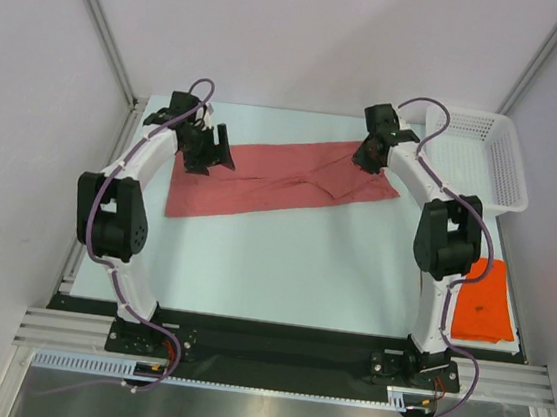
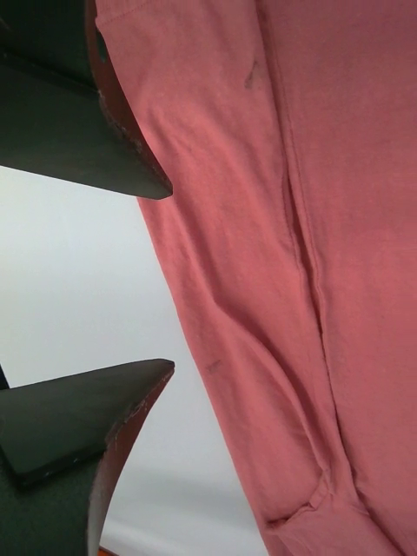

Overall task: Fold and stack the t-shirts
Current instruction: Fold the tshirt

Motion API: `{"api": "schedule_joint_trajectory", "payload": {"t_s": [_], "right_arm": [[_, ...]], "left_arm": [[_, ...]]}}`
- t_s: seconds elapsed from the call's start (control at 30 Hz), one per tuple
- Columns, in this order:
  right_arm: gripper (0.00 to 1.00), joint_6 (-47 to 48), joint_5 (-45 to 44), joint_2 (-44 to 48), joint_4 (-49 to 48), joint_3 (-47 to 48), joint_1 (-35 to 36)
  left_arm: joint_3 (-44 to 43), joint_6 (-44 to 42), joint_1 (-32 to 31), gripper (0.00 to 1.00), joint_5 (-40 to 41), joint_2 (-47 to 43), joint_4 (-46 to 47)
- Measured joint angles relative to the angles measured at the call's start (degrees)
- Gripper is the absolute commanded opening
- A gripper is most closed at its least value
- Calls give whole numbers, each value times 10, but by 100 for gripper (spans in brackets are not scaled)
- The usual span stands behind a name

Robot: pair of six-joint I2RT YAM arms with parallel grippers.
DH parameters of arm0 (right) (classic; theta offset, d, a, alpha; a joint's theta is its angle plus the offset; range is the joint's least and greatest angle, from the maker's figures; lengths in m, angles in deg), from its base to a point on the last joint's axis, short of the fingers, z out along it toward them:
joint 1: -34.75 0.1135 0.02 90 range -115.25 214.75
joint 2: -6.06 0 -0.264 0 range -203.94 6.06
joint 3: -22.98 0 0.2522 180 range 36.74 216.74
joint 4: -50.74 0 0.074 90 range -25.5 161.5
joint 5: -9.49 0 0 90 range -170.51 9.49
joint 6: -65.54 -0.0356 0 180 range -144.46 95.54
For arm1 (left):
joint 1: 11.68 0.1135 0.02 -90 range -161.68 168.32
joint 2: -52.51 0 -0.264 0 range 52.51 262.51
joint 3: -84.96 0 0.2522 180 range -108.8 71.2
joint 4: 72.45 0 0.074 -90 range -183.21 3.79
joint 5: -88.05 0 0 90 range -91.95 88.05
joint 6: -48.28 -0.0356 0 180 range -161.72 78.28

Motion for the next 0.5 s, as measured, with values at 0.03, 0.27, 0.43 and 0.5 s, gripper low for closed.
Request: {"api": "schedule_joint_trajectory", "payload": {"t_s": [0.03, 0.27, 0.43, 0.5], "right_arm": [[0, -2, 4, 0, -8, 4, -1], [0, 9, 24, -72, -4, 107, -2], [0, 23, 56, -133, 0, 192, 19], [0, 30, 72, -145, 0, 210, 35]], "left_arm": [[-10, -1, 0, 77, 0, 3, -5], [-86, -17, 0, 47, 40, 60, -27], [-151, -28, 12, 25, 63, 130, -36], [-181, -30, 19, 12, 68, 158, -44]]}}
